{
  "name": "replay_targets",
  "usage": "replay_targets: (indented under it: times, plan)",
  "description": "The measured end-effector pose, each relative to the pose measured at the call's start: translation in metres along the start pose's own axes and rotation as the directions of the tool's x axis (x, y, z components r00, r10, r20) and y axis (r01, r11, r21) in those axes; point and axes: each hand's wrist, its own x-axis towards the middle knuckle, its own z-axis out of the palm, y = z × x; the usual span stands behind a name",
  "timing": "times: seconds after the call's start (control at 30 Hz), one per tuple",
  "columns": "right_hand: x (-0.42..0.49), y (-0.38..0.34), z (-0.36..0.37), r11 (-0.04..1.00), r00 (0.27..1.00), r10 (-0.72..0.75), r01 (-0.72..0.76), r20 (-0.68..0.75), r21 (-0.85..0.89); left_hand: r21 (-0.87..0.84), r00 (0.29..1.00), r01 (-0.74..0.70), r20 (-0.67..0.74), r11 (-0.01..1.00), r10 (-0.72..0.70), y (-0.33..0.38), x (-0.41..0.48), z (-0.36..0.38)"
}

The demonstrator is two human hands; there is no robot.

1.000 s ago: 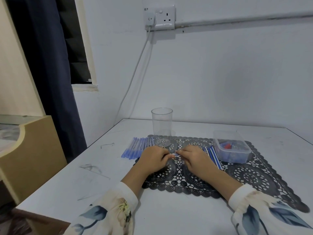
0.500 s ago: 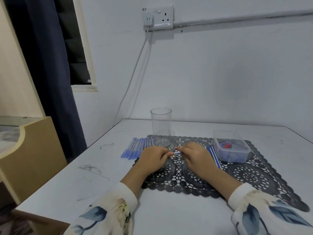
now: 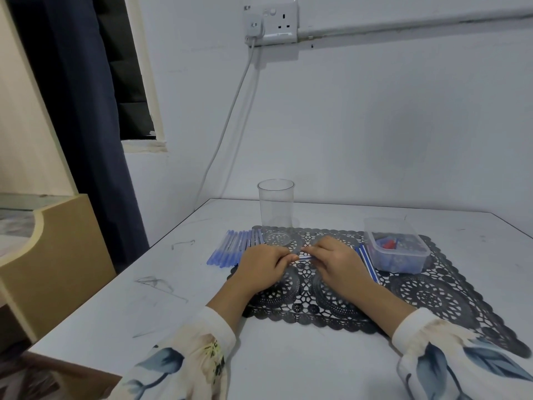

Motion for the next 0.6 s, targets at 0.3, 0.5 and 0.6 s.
replay_targets:
  times: [0.3,0.5,0.6]
  plan:
    - [-0.0010,0.0019,0.0024,0.999,1.000,-0.001,0.000,0.015,0.034,-0.076,0.998,0.041,0.047,0.996,-0.037,0.0010,-0.0013,0.0001]
    - [-0.0019,0.0075,0.0017,0.996,0.998,0.053,-0.055,0.039,0.068,-0.097,0.997,0.062,0.052,0.993,-0.057,-0.0041,-0.0009,0.0002]
    - [-0.0007,0.0067,0.0026,0.997,0.996,0.051,-0.055,0.068,0.062,-0.076,0.997,0.062,0.049,0.995,-0.058,-0.0039,0.0000,-0.0007]
